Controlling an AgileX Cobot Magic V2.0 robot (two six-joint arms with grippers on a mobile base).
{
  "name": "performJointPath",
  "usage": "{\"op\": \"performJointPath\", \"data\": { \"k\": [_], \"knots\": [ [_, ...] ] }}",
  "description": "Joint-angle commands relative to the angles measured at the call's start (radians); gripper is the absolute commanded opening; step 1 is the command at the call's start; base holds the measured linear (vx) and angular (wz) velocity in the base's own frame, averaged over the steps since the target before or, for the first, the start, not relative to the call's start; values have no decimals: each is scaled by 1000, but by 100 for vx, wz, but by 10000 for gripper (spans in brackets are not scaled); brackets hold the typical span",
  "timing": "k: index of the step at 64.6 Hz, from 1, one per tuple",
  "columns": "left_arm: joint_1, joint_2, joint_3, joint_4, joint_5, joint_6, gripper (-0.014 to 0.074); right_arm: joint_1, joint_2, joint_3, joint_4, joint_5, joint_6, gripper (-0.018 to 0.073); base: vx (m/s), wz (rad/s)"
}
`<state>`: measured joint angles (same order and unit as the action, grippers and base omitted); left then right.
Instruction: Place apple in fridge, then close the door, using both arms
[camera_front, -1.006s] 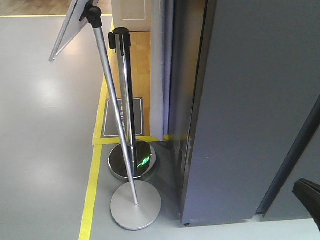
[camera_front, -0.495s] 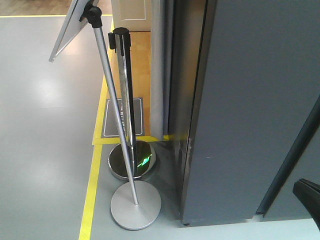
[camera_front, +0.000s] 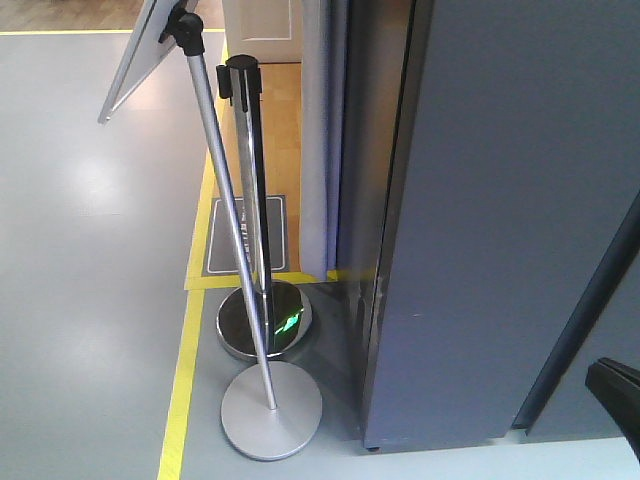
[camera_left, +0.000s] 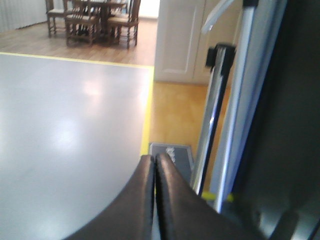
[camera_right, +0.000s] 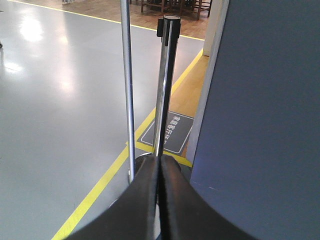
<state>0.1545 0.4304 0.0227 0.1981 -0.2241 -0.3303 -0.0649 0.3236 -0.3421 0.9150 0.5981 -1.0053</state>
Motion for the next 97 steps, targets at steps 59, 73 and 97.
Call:
{"op": "performJointPath", "data": {
  "k": [59,73,97],
  "knots": [
    [-8,-448,25,-116,304,48,-6,-5,9,-27,33,-30,-10,-2,0,0],
    [-36,-450,30,-81,300,128,-6,-5,9,-27,33,-30,-10,-2,0,0],
    [-46,-450,30,-64,196,135,-6,-5,9,-27,33,-29,-10,-2,0,0]
  ]
}}
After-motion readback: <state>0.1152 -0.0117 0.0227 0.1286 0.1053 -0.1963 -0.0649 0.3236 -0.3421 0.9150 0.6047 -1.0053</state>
